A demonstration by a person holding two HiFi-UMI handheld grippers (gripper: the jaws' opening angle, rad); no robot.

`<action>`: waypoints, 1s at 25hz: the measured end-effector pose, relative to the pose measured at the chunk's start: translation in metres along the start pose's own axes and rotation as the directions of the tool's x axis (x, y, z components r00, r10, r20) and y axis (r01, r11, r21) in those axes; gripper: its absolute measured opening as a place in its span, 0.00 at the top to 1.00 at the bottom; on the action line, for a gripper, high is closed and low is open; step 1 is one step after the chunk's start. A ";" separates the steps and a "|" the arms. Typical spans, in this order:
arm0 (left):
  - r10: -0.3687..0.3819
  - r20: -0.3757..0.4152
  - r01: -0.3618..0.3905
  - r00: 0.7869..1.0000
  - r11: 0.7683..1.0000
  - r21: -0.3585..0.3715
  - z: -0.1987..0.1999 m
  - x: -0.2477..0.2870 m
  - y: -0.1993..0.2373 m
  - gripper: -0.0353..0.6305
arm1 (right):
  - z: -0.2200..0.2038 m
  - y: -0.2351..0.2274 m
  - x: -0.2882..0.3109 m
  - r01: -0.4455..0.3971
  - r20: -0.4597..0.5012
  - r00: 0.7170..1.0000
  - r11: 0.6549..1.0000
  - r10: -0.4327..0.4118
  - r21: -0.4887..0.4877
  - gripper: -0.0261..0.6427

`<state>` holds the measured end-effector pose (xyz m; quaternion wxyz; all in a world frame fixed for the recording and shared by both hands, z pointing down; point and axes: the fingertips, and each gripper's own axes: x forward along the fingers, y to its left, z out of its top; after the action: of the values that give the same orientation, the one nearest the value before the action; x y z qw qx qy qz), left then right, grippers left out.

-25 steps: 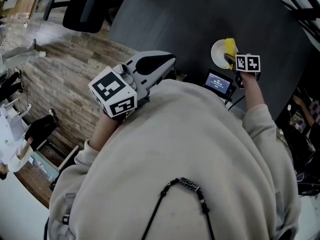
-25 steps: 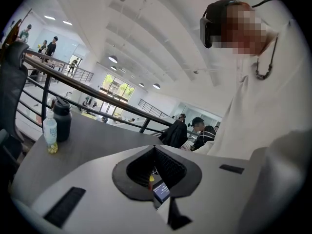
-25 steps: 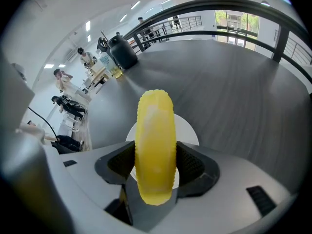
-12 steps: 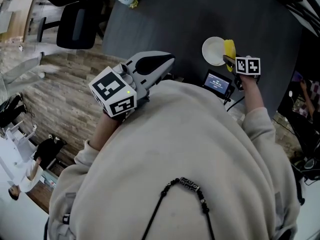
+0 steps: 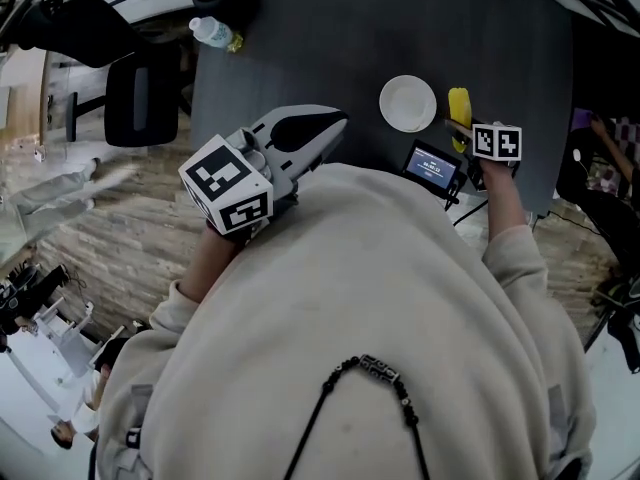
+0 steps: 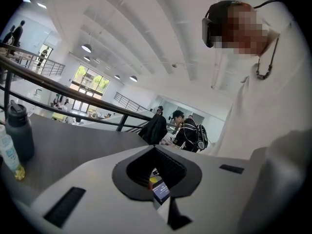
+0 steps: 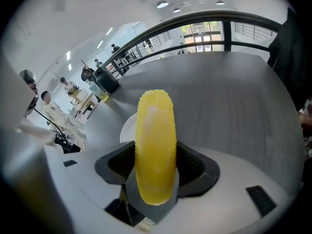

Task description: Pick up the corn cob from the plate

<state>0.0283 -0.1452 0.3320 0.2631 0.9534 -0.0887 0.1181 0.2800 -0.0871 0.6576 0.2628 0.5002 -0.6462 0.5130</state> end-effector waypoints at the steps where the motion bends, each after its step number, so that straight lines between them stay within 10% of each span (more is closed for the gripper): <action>1: -0.016 -0.004 0.016 1.000 1.000 0.012 0.002 0.003 0.000 0.94 | 0.000 -0.001 -0.005 0.005 0.017 1.000 1.000 -0.005 0.011 0.57; 16: -0.188 -0.013 0.188 0.982 0.976 0.107 0.027 -0.009 0.015 0.94 | 0.062 0.073 -0.090 -0.030 0.337 0.941 0.998 0.012 0.050 0.57; 25: -0.228 0.001 0.225 0.974 0.962 0.156 0.034 -0.019 0.000 0.94 | 0.102 0.157 -0.167 -0.126 0.503 0.852 0.989 0.147 -0.075 0.57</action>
<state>0.0159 -0.1607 0.2980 0.1991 0.9759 0.0279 0.0848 0.2140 -0.1231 0.4181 0.0562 0.5651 -0.7363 0.3681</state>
